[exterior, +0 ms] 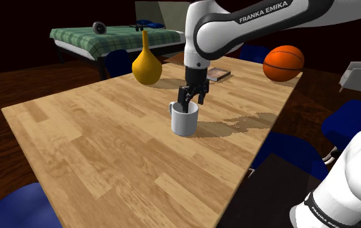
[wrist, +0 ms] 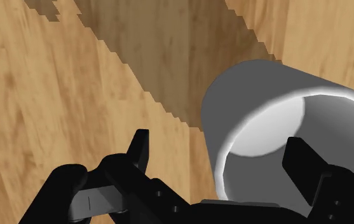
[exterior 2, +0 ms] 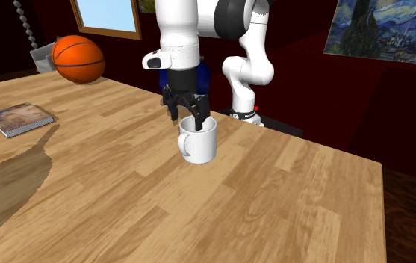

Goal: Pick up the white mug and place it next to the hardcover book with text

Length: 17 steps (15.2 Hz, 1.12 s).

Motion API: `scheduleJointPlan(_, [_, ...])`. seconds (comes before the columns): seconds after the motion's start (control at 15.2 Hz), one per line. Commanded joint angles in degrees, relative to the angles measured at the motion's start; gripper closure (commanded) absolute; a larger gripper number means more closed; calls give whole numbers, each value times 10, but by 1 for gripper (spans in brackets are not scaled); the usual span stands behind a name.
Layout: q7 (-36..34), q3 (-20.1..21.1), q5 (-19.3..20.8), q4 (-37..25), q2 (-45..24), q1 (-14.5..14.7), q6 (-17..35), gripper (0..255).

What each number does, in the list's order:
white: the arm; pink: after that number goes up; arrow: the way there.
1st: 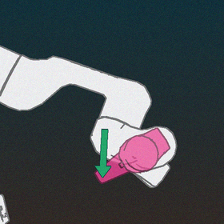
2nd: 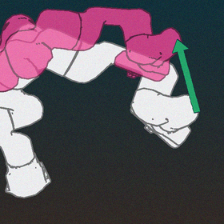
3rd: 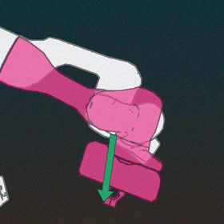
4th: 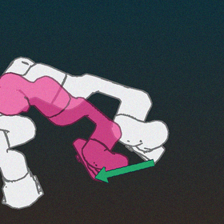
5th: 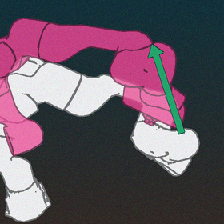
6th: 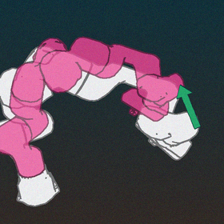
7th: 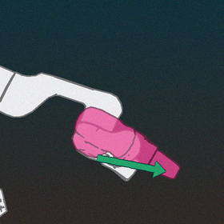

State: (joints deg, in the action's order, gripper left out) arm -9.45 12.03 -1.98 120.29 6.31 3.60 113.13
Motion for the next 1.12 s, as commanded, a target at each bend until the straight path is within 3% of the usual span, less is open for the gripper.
scheduleJointPlan(0.0, [0, 0, 0, 4, -2, 0, 6, 0])
scheduleJointPlan(0.4, [0, 0, 0, 4, -2, 0, 6, 0])
scheduleJointPlan(0.46, [0, 0, 0, 4, -2, 0, 6, 255])
scheduleJointPlan(1.06, [0, 0, 0, 4, -2, 0, 6, 255])
